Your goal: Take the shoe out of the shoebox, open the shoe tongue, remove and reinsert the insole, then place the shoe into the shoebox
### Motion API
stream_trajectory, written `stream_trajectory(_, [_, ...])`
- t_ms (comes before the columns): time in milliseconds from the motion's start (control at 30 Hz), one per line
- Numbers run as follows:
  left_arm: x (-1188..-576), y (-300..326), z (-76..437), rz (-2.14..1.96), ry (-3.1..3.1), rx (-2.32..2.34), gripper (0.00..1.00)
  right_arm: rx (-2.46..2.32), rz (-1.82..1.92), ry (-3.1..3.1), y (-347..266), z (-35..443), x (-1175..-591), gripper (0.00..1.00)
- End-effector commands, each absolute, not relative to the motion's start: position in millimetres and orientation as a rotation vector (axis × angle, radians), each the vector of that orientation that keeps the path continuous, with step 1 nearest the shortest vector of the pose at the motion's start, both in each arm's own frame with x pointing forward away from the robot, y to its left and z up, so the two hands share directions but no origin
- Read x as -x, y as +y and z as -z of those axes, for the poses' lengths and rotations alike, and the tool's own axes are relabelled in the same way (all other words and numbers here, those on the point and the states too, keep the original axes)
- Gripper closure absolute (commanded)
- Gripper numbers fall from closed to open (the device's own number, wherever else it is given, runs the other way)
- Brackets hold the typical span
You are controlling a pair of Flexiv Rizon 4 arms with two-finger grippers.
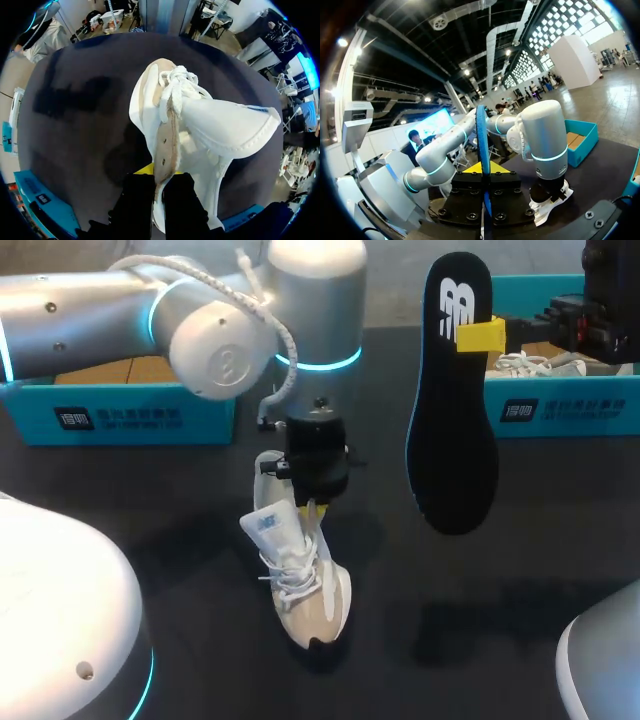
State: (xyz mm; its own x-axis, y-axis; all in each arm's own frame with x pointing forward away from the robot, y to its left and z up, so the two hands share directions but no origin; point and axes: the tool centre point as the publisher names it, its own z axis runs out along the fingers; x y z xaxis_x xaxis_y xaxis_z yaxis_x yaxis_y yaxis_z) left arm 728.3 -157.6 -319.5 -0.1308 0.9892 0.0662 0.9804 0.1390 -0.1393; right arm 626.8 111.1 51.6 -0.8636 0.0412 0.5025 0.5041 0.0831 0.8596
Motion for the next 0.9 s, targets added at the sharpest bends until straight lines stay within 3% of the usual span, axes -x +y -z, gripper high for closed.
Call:
stream_trajectory(33, [-727, -167, 325, -0.055, -2.234, 1.987, 1.00, 0.538, 1.834, -2.020, 113, -52, -629, 1.00])
stream_trajectory(900, [-681, -187, 350, -0.047, -2.053, 1.995, 1.00, 0.538, 1.834, -2.020, 113, -52, -629, 1.00])
